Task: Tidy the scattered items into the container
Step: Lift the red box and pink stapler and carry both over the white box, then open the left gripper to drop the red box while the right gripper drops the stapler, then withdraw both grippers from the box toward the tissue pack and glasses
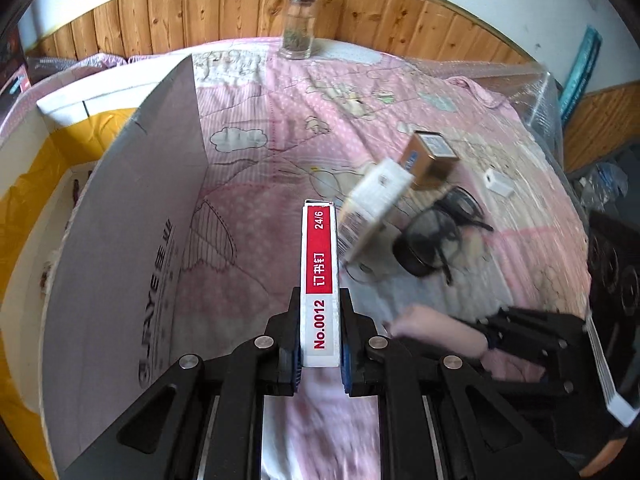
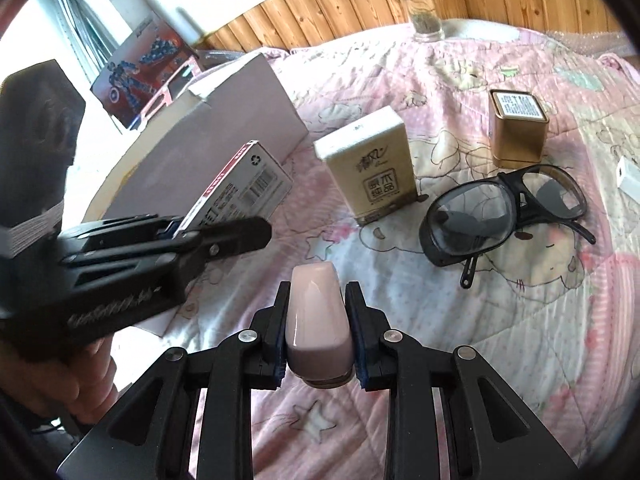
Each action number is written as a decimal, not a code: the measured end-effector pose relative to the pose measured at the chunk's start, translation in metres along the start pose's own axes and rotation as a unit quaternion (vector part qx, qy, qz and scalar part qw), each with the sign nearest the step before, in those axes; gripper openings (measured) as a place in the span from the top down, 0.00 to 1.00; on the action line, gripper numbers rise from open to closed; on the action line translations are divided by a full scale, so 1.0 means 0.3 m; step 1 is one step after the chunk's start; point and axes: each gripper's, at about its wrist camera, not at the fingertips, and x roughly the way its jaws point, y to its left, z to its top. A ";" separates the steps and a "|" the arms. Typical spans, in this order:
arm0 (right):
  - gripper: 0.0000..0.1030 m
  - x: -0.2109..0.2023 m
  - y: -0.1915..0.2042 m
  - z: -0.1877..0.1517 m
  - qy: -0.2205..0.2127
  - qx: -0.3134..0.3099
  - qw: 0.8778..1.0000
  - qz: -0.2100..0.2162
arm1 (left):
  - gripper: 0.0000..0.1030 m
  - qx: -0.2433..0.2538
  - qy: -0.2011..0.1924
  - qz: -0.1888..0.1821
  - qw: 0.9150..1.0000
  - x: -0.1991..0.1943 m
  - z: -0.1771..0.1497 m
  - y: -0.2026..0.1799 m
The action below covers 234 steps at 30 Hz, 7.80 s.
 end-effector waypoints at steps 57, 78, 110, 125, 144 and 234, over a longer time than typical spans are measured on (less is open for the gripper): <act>0.74 -0.277 0.501 -0.077 -0.032 -0.072 0.996 -0.038 | 0.86 -0.004 -0.092 0.003 0.996 -0.593 -0.237 0.120; 0.74 -0.284 0.698 0.094 -0.018 -0.116 0.993 -0.009 | 0.86 -0.045 -0.102 0.015 0.994 -0.655 -0.239 0.309; 0.74 0.003 0.859 0.365 0.047 -0.182 0.982 0.004 | 0.86 -0.117 -0.070 -0.012 0.991 -0.594 -0.136 0.614; 0.73 0.281 0.838 0.449 0.121 -0.209 0.970 -0.031 | 0.85 -0.128 0.011 -0.041 0.991 -0.428 -0.073 0.667; 0.72 0.490 0.795 0.446 0.185 -0.286 0.936 -0.086 | 0.83 -0.145 0.067 -0.047 0.986 -0.287 -0.044 0.738; 0.71 -0.117 0.469 0.038 0.085 -0.137 0.985 -0.056 | 0.71 0.055 0.028 -0.010 0.998 -0.508 -0.195 0.046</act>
